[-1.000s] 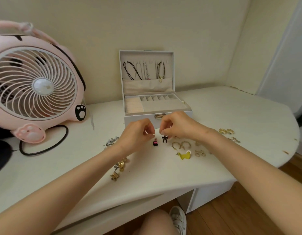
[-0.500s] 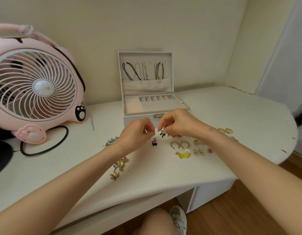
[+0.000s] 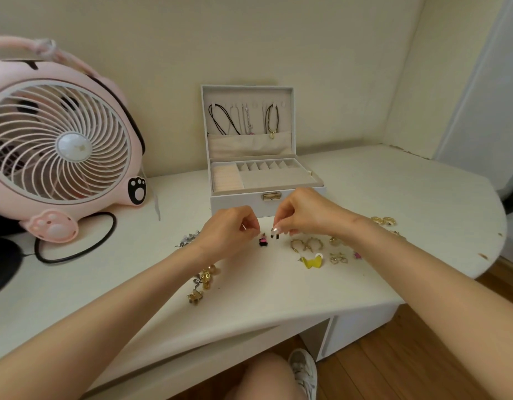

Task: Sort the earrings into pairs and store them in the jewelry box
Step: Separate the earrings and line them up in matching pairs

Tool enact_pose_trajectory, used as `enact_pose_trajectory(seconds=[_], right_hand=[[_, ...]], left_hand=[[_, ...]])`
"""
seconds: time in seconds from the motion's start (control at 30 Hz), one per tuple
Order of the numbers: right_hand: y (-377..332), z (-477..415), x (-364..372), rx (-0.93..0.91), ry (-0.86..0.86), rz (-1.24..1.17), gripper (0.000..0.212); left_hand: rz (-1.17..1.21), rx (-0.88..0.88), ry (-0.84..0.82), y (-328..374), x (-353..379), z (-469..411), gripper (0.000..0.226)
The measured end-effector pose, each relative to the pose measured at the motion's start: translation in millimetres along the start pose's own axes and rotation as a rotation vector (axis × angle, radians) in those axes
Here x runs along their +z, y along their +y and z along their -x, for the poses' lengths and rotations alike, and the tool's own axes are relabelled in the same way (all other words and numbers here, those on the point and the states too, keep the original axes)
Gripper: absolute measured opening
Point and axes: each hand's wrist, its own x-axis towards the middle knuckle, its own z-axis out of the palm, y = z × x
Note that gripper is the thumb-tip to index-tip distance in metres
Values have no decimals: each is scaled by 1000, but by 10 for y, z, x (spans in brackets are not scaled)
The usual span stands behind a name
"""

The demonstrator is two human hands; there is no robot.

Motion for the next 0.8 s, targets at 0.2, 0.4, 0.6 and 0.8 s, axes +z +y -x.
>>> enact_pose_trajectory(seconds=[0.2, 0.4, 0.6, 0.8], right_hand=[[-6, -48, 51, -17, -22, 85, 7], [-11, -118, 96, -39, -81, 166, 8], [-22, -203, 172, 7, -36, 205, 15], [-34, -229, 185, 29, -2, 227, 19]], left_hand=[[-4, 4, -10, 4, -9, 3, 8], [-17, 2, -40, -14, 9, -18, 6], [-118, -6, -60, -7, 110, -55, 17], [-170, -4, -35, 18, 179, -93, 18]])
